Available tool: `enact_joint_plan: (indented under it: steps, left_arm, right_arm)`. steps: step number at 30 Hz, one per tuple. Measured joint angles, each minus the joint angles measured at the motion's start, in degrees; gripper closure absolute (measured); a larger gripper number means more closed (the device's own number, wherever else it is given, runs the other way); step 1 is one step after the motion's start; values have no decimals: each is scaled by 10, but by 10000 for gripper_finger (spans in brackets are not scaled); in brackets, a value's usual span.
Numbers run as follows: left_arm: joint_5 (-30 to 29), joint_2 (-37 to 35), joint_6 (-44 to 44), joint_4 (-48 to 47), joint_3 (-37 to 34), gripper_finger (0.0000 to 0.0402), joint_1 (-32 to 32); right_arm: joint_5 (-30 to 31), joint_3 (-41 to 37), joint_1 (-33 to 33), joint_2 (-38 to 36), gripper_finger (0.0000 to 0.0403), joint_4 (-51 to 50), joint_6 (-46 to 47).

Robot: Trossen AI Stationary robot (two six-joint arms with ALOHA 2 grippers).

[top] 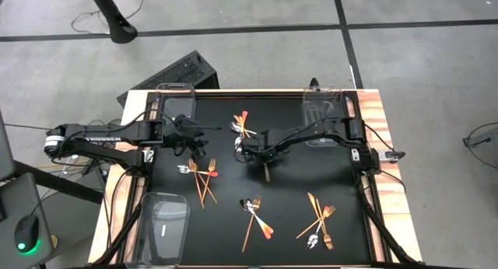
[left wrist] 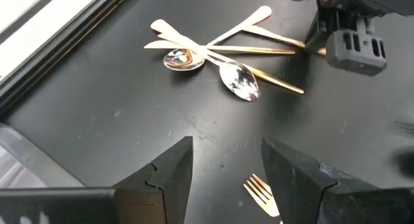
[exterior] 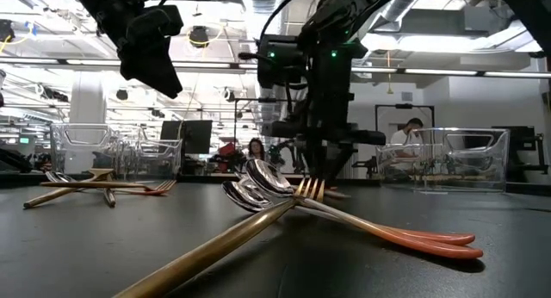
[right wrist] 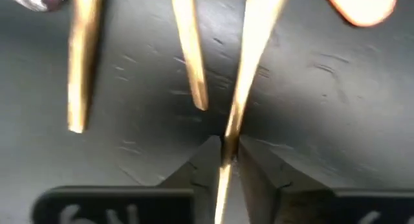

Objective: Sort silverware by color (type)
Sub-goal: Put the gold table knife into the top right transparent bin

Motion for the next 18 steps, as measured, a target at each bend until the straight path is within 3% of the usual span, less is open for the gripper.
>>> enact_joint_plan:
  steps: [6, 18]
  left_arm:
    - [-16, 0, 28, 5, 0, 231, 0]
    - [-31, 0, -13, 11, 0, 231, 0]
  right_arm:
    - [-23, -1, 6, -3, 384, -29, -23]
    - [-38, -4, 15, -70, 387, -78, -65]
